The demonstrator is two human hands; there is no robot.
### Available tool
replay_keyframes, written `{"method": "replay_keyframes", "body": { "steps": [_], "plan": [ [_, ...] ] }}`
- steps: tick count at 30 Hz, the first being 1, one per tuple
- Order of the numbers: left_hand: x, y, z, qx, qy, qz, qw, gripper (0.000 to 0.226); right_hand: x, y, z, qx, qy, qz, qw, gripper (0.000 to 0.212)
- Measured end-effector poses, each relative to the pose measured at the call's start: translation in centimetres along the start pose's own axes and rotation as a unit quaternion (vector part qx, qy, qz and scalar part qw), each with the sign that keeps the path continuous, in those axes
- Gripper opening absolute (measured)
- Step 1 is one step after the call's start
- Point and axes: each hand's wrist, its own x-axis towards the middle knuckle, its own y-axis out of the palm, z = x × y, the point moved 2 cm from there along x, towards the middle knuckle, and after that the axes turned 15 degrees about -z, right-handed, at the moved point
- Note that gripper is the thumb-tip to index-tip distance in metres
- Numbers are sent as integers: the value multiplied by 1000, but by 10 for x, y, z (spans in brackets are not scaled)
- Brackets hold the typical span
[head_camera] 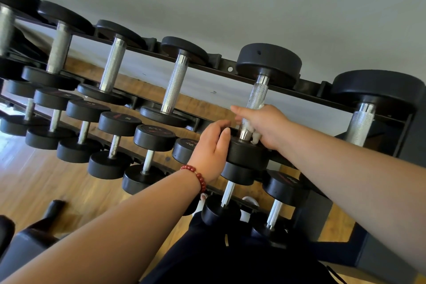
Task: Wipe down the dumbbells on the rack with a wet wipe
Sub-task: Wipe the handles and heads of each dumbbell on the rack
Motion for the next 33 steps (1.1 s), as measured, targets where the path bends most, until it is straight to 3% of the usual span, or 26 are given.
{"method": "replay_keyframes", "body": {
  "steps": [2,8,11,14,17,19,22,26,29,33],
  "plan": [
    [0,1,1,-2,-5,2,1000,41,3,3,4,95,22,-4,995,55],
    [1,1,-1,-5,2,-5,1000,36,3,-2,-10,-6,18,66,998,66],
    [1,1,1,0,4,-4,1000,37,5,-1,-3,90,57,89,990,64],
    [1,1,1,-2,3,-4,1000,35,1,0,-5,111,57,105,987,50],
    [1,1,0,-5,0,-5,1000,34,-1,-6,-10,38,19,127,991,37],
    [0,1,0,-3,0,-4,1000,36,-4,-9,-5,4,0,100,995,36],
    [1,1,0,-1,5,-3,1000,37,-2,-7,-1,-71,-32,-20,997,59],
    [1,0,-1,4,4,0,1000,36,3,-6,-4,-177,-162,-102,966,63],
    [2,0,-1,7,5,3,1000,36,-5,-14,-3,-124,-205,-138,961,58],
    [2,0,-1,9,7,6,1000,37,-11,-14,-11,-4,-154,-98,983,44]
  ]
}}
